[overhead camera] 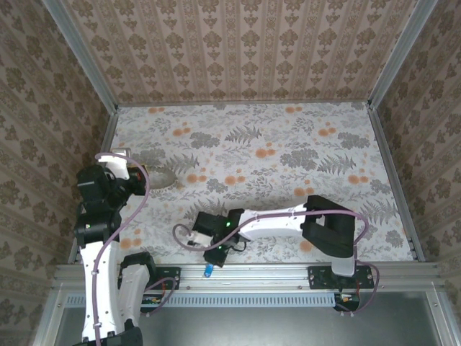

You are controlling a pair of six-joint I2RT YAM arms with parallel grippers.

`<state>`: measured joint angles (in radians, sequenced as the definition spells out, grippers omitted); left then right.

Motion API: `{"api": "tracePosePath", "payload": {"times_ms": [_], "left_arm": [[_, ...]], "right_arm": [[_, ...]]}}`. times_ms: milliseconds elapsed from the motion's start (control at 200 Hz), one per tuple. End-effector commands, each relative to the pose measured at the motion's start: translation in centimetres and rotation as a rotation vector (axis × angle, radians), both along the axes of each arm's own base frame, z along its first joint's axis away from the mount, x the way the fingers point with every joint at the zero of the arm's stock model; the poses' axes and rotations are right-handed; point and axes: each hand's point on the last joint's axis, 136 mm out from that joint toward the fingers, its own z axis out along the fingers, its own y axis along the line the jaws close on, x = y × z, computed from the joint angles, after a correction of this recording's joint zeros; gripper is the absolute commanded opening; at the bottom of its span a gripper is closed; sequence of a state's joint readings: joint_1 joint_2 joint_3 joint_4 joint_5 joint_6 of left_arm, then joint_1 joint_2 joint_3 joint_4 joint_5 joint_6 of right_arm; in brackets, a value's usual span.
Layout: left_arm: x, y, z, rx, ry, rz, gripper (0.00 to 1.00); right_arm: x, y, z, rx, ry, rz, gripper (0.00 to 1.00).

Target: Put the keys on the keyring

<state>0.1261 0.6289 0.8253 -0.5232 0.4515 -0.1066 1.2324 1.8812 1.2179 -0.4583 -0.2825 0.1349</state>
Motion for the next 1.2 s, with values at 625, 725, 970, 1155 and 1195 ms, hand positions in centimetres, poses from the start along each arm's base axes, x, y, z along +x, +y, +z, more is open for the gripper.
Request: {"api": "tracePosePath", "payload": {"times_ms": [625, 725, 970, 1155, 1195], "left_arm": [[0.3, -0.5, 1.2, -0.035, -0.046, -0.031, 0.0], [0.3, -0.6, 1.2, -0.035, -0.049, -0.033, 0.0], [0.1, -0.8, 1.3, -0.04, -0.055, -0.041, 0.0], [0.1, -0.9, 1.5, -0.045, -0.065, -0.047, 0.0], [0.0, -0.9, 1.5, -0.047, -0.066, -0.047, 0.0]], "right_arm": [[11.5, -7.3, -2.0, -0.066, -0.019, -0.299, 0.0], [11.5, -7.1, -2.2, -0.061, -0.01, -0.292, 0.06], [11.6, -6.7, -2.1, -0.031, 0.012, -0.287, 0.25], [11.5, -6.8, -2.5, -0.047, 0.016, -0.276, 0.31], [11.6, -6.9, -2.7, -0.054, 0.013, -0.271, 0.31]]}}
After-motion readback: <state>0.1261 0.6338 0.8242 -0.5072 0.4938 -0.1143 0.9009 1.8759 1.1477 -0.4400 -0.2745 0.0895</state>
